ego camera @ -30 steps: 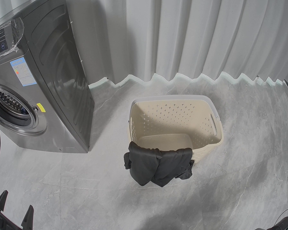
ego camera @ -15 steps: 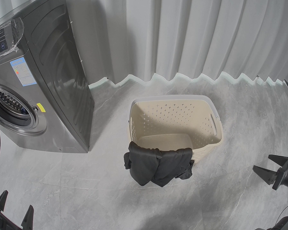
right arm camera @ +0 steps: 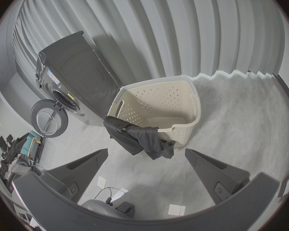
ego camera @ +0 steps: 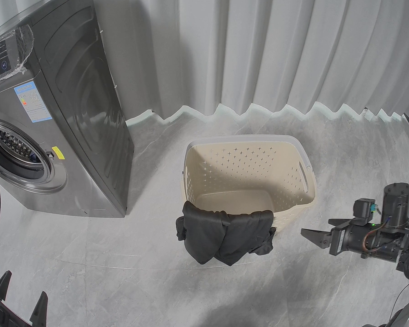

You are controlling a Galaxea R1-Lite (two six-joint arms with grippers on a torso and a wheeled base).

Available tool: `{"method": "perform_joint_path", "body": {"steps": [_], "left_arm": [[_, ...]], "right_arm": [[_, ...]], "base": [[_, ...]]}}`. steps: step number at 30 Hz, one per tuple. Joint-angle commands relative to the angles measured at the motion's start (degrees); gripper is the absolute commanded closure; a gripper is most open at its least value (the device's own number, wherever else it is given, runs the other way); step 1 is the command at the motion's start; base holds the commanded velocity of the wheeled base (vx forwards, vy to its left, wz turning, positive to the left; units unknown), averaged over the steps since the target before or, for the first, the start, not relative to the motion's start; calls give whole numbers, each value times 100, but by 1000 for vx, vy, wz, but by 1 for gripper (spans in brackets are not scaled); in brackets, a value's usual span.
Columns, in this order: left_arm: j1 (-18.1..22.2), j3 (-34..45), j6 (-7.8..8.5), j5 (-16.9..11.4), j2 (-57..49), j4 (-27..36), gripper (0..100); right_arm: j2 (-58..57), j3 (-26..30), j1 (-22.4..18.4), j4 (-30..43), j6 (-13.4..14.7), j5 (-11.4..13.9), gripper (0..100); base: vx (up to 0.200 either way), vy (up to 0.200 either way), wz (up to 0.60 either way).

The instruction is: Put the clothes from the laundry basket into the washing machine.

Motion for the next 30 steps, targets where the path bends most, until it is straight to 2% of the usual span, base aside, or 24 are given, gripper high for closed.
{"method": "perform_joint_path", "body": {"steps": [1,8,15,23,26,30], "left_arm": [[2,101,-36,1,-93,0,0],[2,101,-62,10,-93,0,0],[2,101,-71,10,-93,9,0],[2,101,-71,10,-93,9,0],[-7,101,-71,10,-93,9,0],[2,101,-71,18,-93,9,0]], "right_arm": [[1586,-274,500,-601,283,-362,0],[2202,-467,614,-1031,265,-388,0],[3010,-994,694,-1137,309,-405,0],[3995,-1390,737,-2033,265,-449,0],[4161,-1513,773,-2077,265,-520,0],[4469,-1961,834,-2086,283,-511,0]], "base": [[0,0,0],[0,0,0],[0,0,0],[0,0,0],[0,0,0],[0,0,0]]}}
